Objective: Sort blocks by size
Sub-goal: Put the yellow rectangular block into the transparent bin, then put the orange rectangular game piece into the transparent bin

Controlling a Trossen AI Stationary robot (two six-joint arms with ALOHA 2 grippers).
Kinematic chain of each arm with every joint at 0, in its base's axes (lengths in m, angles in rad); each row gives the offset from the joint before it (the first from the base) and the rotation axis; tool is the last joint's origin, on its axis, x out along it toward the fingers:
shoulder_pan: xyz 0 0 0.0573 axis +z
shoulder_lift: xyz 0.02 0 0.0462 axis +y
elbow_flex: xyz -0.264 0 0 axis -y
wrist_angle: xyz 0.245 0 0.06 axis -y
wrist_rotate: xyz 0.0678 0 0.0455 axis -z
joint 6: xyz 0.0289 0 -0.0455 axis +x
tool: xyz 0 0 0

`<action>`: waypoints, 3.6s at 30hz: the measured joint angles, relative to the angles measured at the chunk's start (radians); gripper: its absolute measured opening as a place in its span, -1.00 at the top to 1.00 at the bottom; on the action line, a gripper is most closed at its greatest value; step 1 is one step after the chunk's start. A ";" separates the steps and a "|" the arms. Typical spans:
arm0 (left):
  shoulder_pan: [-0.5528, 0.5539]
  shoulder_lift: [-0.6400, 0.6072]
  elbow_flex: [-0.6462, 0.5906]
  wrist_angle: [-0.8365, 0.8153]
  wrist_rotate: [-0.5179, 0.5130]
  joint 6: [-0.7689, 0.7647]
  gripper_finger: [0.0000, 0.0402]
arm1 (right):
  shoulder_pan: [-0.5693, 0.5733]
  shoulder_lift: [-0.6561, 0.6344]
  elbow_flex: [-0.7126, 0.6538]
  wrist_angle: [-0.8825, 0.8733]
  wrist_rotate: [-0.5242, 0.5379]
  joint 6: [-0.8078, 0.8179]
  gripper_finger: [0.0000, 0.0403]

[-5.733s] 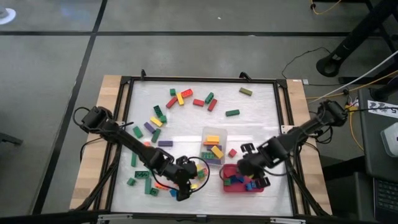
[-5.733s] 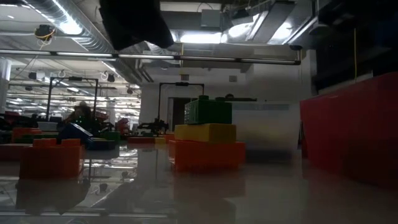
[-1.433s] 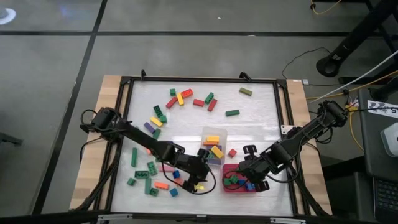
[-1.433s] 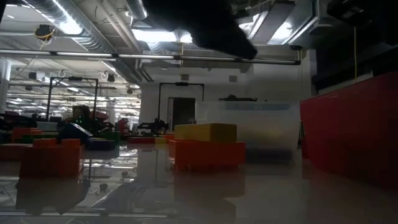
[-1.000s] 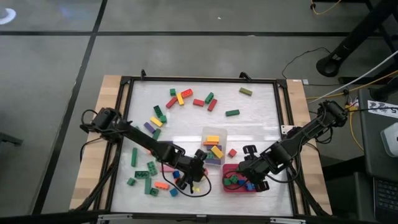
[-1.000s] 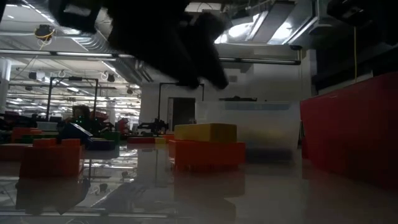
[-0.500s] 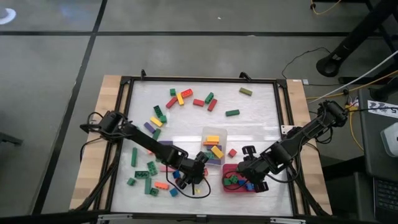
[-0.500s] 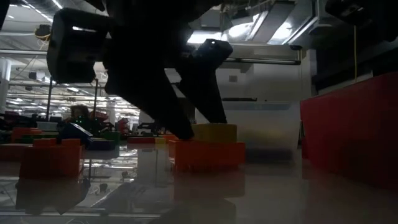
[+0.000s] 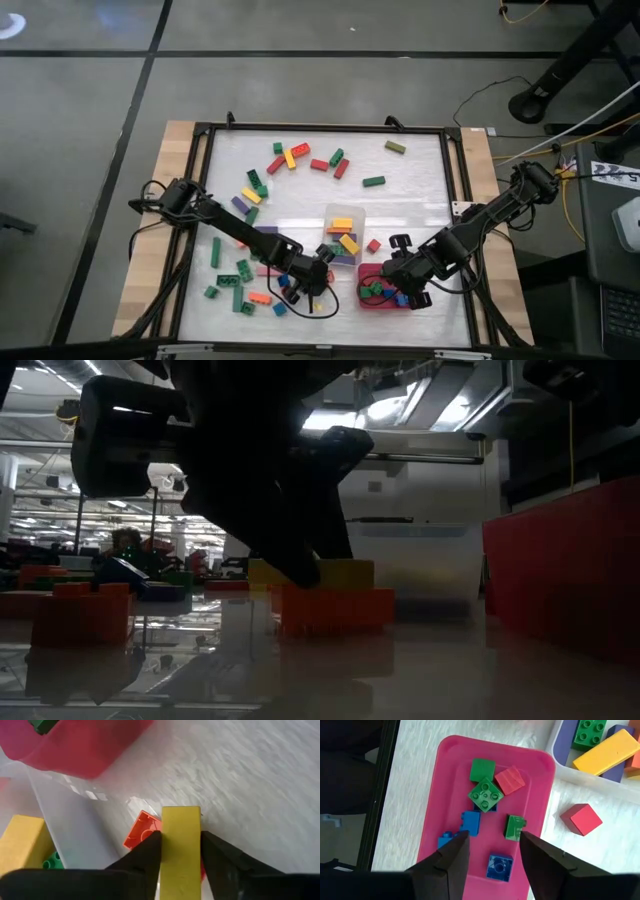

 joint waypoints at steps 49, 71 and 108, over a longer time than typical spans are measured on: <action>0.188 -0.006 0.186 -0.006 -0.056 -0.341 0.06 | -0.246 0.000 0.000 -0.176 0.206 -0.364 0.13; -0.068 -0.044 0.185 -0.227 -0.130 -0.974 0.01 | -0.796 0.001 -0.211 0.106 0.134 -0.763 0.13; -0.094 0.074 0.182 -0.241 -0.208 -1.052 0.65 | -0.937 0.000 -0.210 0.158 0.057 -0.834 0.13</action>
